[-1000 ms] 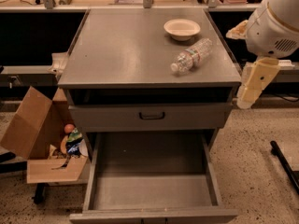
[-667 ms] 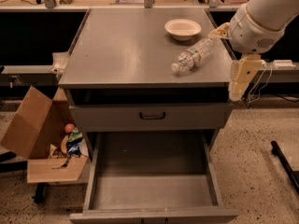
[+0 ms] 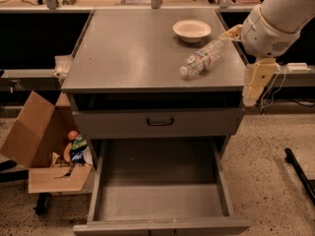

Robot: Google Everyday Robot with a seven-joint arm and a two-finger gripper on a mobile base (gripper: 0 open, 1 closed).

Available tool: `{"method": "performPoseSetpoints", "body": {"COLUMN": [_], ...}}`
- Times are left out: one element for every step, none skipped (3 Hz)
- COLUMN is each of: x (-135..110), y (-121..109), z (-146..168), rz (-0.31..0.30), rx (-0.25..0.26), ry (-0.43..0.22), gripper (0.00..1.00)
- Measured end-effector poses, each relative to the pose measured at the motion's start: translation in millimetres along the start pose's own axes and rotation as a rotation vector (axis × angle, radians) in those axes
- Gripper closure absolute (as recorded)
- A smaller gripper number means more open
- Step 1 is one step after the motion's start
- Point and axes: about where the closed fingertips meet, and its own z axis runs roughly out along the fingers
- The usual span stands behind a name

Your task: Place water bottle into middle drawer

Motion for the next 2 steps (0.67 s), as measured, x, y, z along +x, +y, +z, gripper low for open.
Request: {"method": "performPoseSetpoints", "body": {"x": [12, 38], "y": [-20, -62], "z": [8, 26], "rz": [-0.079, -0.222], "rx": [0.016, 0.021], "ry": [0.048, 0.119], "gripper": [0.00, 0.00]}}
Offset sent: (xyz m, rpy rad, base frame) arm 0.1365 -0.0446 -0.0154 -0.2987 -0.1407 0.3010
